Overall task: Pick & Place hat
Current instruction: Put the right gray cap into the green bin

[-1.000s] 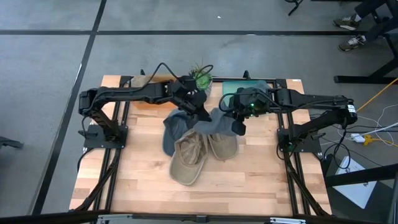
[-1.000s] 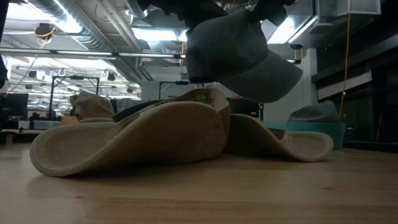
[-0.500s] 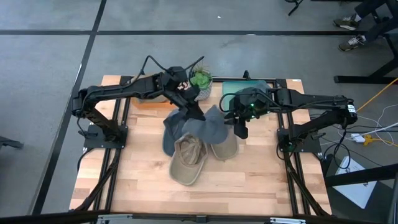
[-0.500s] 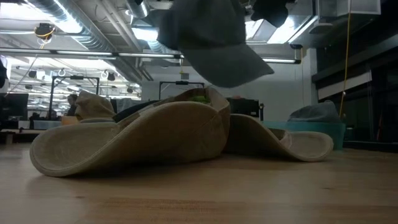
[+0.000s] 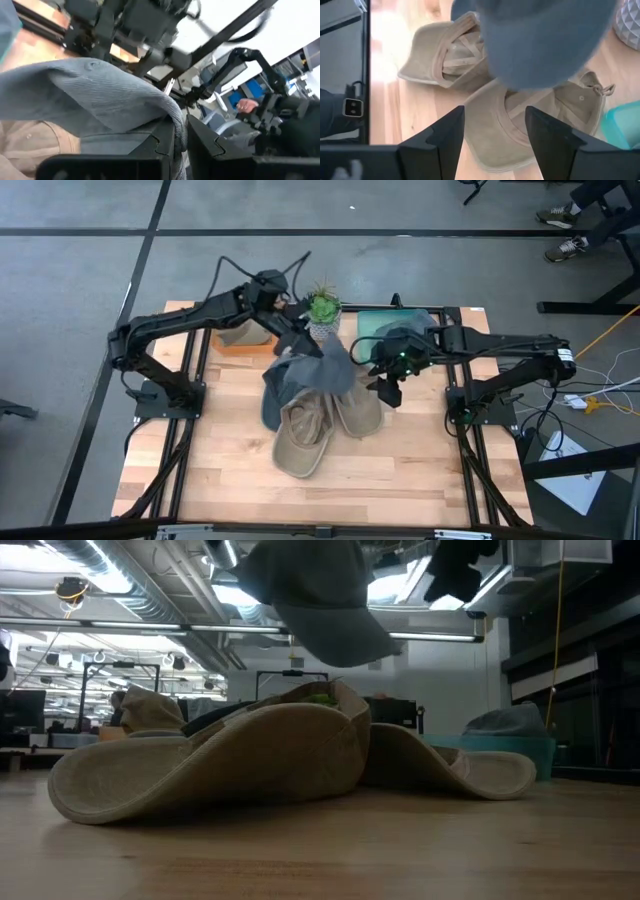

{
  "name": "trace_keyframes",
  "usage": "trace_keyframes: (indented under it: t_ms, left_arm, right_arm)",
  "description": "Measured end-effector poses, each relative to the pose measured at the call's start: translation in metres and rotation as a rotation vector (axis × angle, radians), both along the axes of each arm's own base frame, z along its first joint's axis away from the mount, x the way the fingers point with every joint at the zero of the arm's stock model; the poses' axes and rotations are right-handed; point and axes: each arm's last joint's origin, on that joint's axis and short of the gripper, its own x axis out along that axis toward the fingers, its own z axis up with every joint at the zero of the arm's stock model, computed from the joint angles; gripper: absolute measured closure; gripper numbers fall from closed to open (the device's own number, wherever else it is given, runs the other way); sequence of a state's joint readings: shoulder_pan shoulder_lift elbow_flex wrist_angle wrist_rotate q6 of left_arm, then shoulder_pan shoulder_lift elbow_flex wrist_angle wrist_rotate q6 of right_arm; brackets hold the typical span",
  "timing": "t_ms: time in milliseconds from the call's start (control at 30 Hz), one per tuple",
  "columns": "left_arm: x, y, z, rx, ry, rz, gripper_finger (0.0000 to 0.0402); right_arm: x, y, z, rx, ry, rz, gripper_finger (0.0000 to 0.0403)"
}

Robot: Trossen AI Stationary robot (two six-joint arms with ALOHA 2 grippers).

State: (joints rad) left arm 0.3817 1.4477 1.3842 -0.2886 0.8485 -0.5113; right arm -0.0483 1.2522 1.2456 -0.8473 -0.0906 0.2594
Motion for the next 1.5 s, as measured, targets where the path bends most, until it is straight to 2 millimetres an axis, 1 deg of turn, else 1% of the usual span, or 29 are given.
trace_keyframes:
  t_ms: [67,133,200,267,333,467,567,767,867,967,1033,1100,1267,1433,1500]
  left_arm:
    - [-0.006,-0.002,0.007,-0.006,-0.012,0.023,0.0376]
    - [-0.010,-0.008,0.015,-0.050,-0.017,0.032,0.0376]
    - [-0.010,-0.021,0.024,-0.104,-0.037,-0.010,0.0377]
    - [-0.012,-0.034,0.028,-0.165,-0.023,-0.090,0.0377]
    - [-0.016,-0.039,0.028,-0.243,0.045,-0.147,0.0376]
    - [-0.025,-0.040,0.020,-0.355,0.213,-0.124,0.0376]
    - [-0.031,-0.044,0.018,-0.390,0.279,-0.125,0.0376]
    - [-0.029,-0.051,0.017,-0.428,0.317,-0.132,0.0376]
    - [-0.028,-0.056,0.017,-0.436,0.331,-0.127,0.0376]
    - [-0.026,-0.061,0.017,-0.434,0.339,-0.123,0.0376]
    - [-0.025,-0.066,0.017,-0.431,0.342,-0.118,0.0376]
    - [-0.025,-0.070,0.017,-0.429,0.347,-0.120,0.0376]
    - [-0.023,-0.077,0.016,-0.429,0.361,-0.111,0.0376]
    - [-0.022,-0.082,0.016,-0.431,0.372,-0.090,0.0375]
    - [-0.022,-0.083,0.016,-0.435,0.377,-0.079,0.0375]
  right_arm:
    - [-0.001,0.000,-0.006,0.007,-0.013,-0.008,0.0194]
    - [0.000,0.000,-0.010,0.016,-0.043,-0.020,0.0194]
    - [0.001,0.000,-0.013,0.027,-0.059,-0.033,0.0194]
    - [0.001,0.000,-0.014,0.033,-0.060,-0.038,0.0194]
    - [0.001,0.000,-0.014,0.032,-0.064,-0.038,0.0194]
    - [0.005,0.000,-0.009,0.033,-0.128,-0.040,0.0194]
    - [0.014,0.000,0.002,0.030,-0.276,-0.021,0.0194]
    - [0.033,0.000,0.040,-0.065,-0.727,0.079,0.0194]
    - [0.043,0.001,0.045,-0.079,-0.847,0.135,0.0194]
    - [0.056,0.001,0.038,-0.099,-0.864,0.164,0.0194]
    - [0.067,0.000,0.032,-0.109,-0.843,0.174,0.0194]
    - [0.077,0.001,0.029,-0.096,-0.834,0.211,0.0194]
    - [0.096,0.003,0.034,-0.075,-0.829,0.309,0.0194]
    - [0.113,0.006,0.036,0.013,-0.829,0.461,0.0194]
    - [0.119,0.006,0.036,0.028,-0.804,0.483,0.0194]
